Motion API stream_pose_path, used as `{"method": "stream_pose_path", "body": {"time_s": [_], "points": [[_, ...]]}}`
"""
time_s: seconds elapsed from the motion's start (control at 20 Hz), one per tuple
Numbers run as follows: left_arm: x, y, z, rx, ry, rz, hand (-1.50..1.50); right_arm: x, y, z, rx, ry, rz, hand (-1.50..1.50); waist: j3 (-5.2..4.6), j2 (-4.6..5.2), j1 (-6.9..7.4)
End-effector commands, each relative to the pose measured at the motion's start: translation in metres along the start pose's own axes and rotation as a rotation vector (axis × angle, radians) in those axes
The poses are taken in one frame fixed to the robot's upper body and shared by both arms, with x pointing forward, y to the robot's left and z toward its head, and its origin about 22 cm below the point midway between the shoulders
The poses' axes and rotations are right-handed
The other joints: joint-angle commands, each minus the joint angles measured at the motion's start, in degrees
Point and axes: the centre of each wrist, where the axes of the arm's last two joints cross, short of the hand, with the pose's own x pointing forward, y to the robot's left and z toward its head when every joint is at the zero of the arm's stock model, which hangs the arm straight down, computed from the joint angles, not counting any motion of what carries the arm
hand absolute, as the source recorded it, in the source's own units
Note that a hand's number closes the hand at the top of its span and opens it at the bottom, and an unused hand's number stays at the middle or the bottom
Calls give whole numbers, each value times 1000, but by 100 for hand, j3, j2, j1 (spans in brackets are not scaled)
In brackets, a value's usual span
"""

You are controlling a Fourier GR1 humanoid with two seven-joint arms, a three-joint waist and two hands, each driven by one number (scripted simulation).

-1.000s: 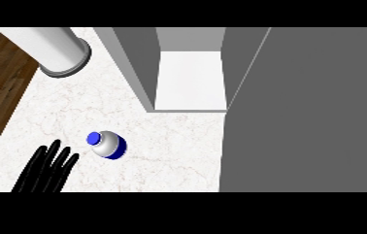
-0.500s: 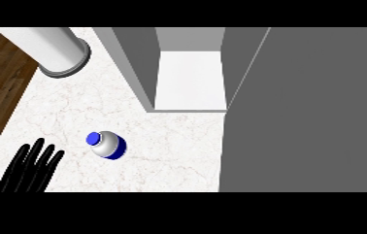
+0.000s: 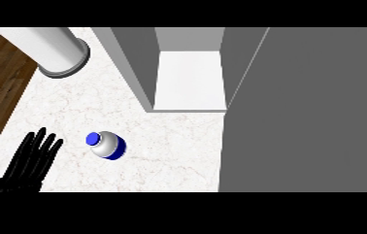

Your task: Pick up the bottled water, place it into the cabinet and close the cabinet

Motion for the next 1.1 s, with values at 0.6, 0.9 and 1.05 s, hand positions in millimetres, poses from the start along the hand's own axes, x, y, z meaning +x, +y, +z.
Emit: {"method": "stream_pose_path", "body": {"time_s": [0.6,0.9,1.05], "points": [[-66,42,-30,20,90,-45,-150,-18,-8,-8,0,8,-7,-150,0,8,12],[-92,71,-49,58,169,-29,-150,2,14,-2,24,-4,-8,-150,-5,12,-26],[-118,50,-59,59,186,36,-150,-16,4,18,31,-9,-22,-150,-2,5,-58]]}}
